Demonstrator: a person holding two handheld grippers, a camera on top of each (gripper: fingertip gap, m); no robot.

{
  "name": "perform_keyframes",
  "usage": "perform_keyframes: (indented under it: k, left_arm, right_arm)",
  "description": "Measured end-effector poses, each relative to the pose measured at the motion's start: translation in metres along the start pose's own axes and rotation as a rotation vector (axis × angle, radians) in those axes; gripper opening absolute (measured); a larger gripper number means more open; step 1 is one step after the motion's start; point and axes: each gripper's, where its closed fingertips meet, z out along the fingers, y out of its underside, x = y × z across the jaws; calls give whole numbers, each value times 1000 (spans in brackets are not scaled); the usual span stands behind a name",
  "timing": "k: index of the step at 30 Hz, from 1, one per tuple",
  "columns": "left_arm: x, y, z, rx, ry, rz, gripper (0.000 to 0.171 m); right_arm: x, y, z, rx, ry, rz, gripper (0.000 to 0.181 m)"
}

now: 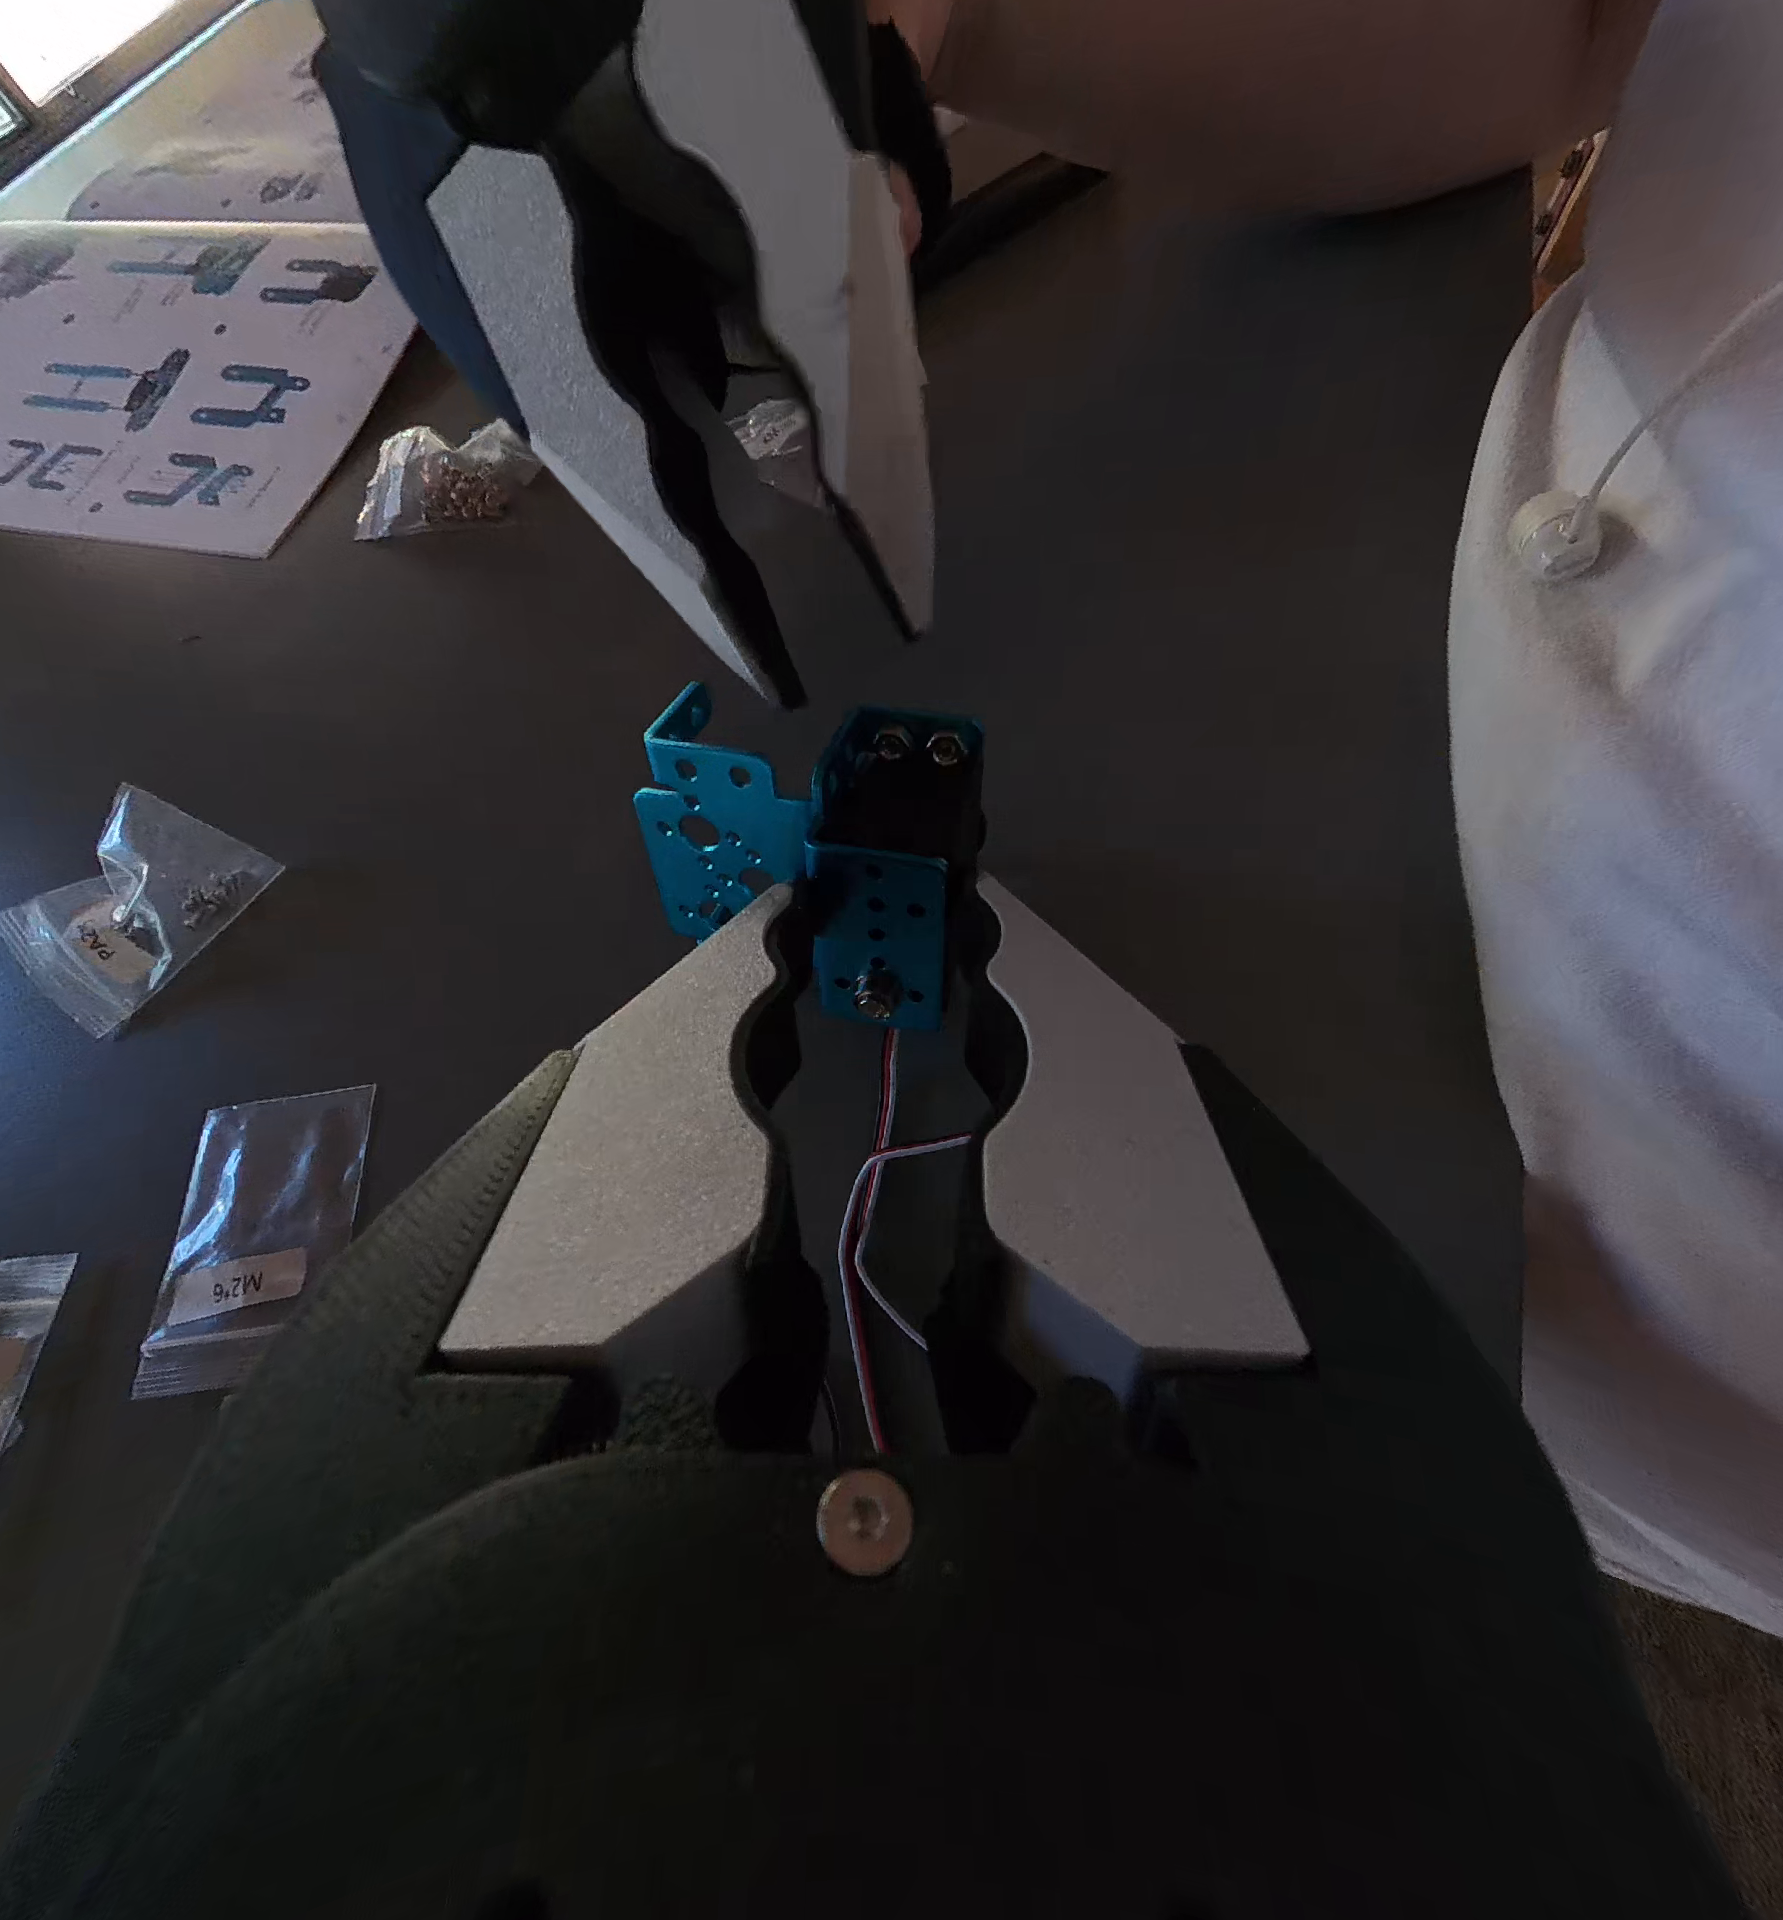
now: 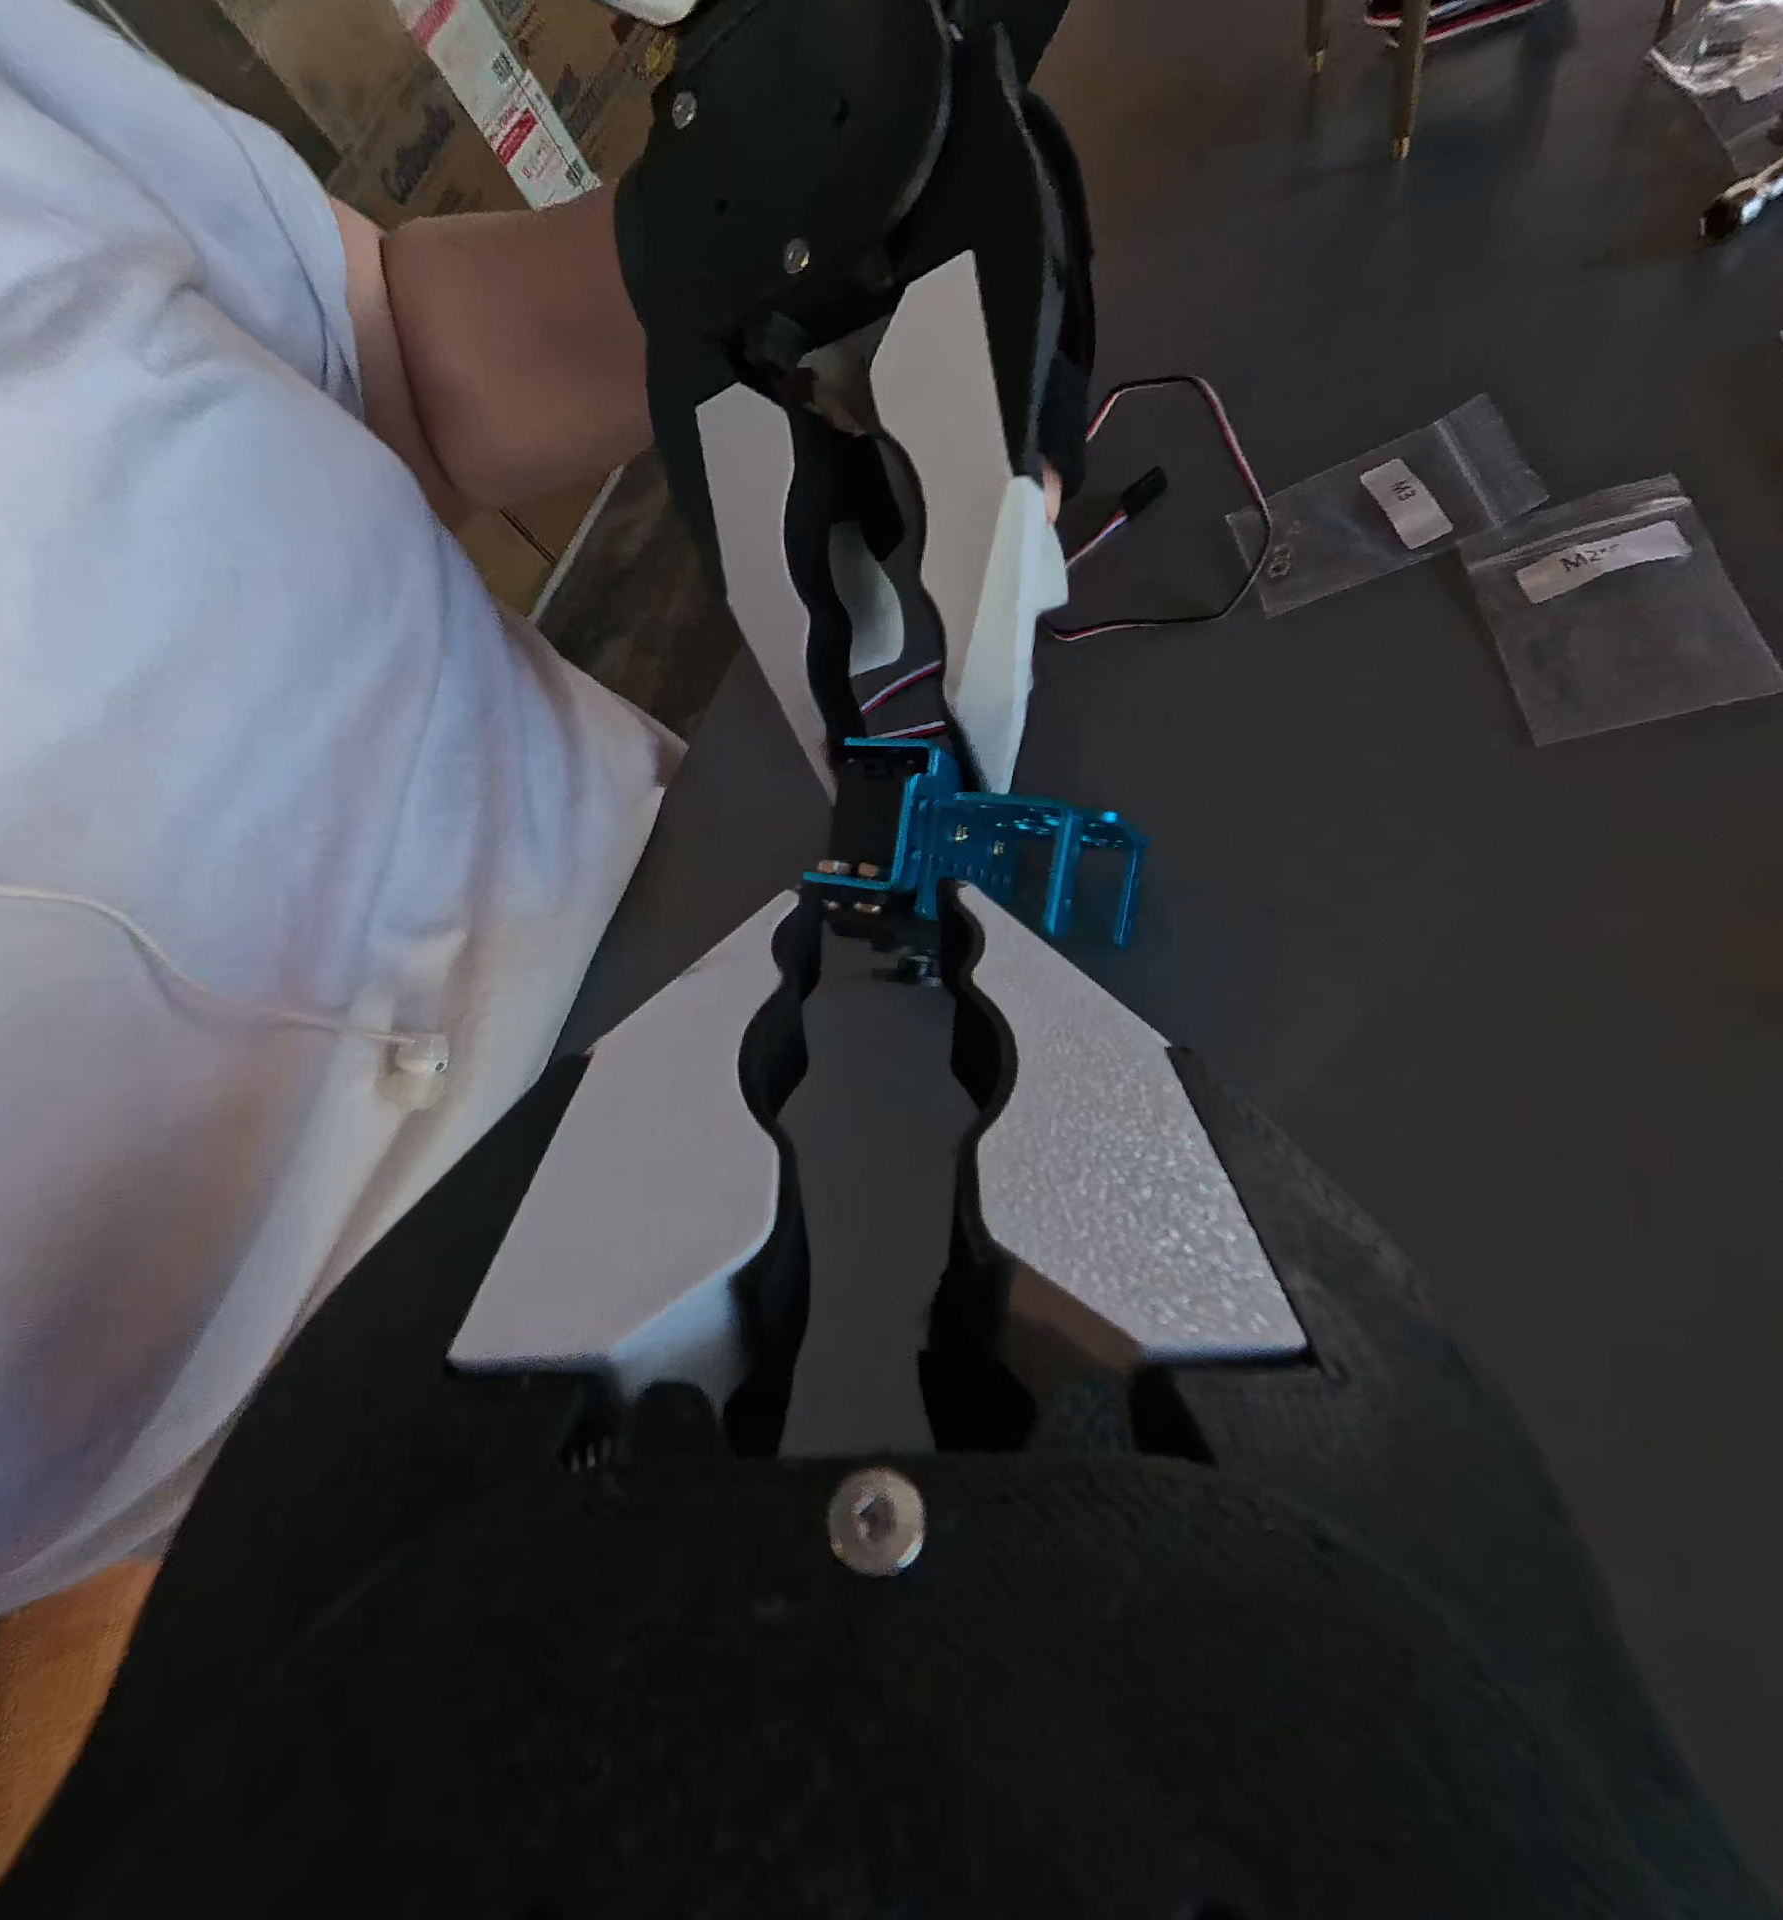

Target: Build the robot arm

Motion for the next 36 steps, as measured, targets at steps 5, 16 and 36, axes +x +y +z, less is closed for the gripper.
perform_keyframes:
  k: [5,16,36]
  left_arm:
    - [-1,-2,3,-77,-32,-18,28]
    - [2,-8,13,-220,-91,-24,28]
    - [0,-9,15,-205,-92,-68,28]
  right_arm:
    - [-2,8,-7,51,197,-134,35]
    - [-15,7,-5,98,642,-376,35]
    - [-13,15,2,40,635,-410,32]
